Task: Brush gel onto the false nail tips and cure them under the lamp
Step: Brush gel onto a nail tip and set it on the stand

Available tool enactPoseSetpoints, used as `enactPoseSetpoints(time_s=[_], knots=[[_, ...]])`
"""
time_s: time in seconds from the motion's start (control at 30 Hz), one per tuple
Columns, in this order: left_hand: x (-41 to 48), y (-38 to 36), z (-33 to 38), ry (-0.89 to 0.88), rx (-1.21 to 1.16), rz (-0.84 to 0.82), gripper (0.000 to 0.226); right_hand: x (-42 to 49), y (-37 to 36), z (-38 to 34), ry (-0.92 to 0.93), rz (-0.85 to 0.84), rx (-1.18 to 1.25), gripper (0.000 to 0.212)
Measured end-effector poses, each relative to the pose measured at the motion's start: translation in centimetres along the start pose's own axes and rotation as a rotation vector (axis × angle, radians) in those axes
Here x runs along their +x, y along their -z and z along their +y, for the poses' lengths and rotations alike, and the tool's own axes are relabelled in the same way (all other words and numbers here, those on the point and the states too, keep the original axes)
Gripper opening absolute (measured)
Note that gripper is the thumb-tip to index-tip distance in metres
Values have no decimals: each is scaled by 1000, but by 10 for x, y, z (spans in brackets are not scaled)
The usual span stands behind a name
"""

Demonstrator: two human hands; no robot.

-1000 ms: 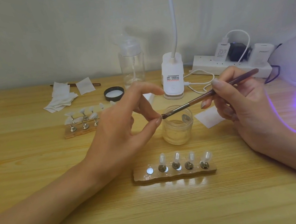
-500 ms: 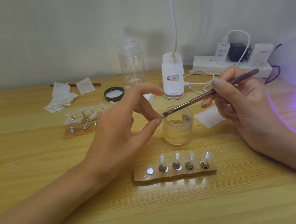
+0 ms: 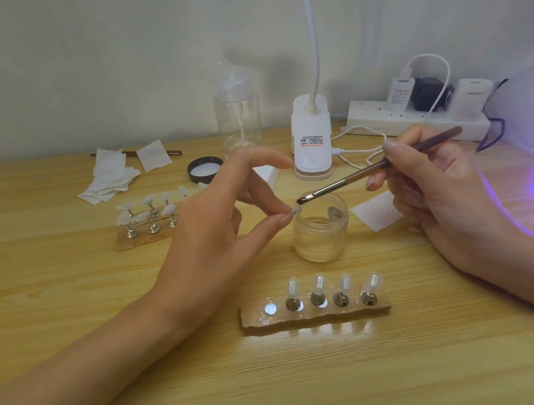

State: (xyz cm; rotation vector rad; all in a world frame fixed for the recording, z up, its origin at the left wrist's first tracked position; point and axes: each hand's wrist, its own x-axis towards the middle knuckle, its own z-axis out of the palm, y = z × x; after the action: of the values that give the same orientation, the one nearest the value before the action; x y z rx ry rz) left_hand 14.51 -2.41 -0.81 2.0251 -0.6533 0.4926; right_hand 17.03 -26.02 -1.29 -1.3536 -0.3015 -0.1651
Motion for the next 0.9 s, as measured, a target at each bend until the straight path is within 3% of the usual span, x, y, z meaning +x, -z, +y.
enactPoseSetpoints(time_s=[0.6,0.77,0.9], knots=[[1,0,-3,-69,118,-5,51,0,-1,0,-51,29,1,20],[1,0,-4,-81,122,-2,50,-1,-3,-1,-31,-29,6,20],[1,0,-4,-86,129,-3,50,0,-1,-1,-47,35,1,20]])
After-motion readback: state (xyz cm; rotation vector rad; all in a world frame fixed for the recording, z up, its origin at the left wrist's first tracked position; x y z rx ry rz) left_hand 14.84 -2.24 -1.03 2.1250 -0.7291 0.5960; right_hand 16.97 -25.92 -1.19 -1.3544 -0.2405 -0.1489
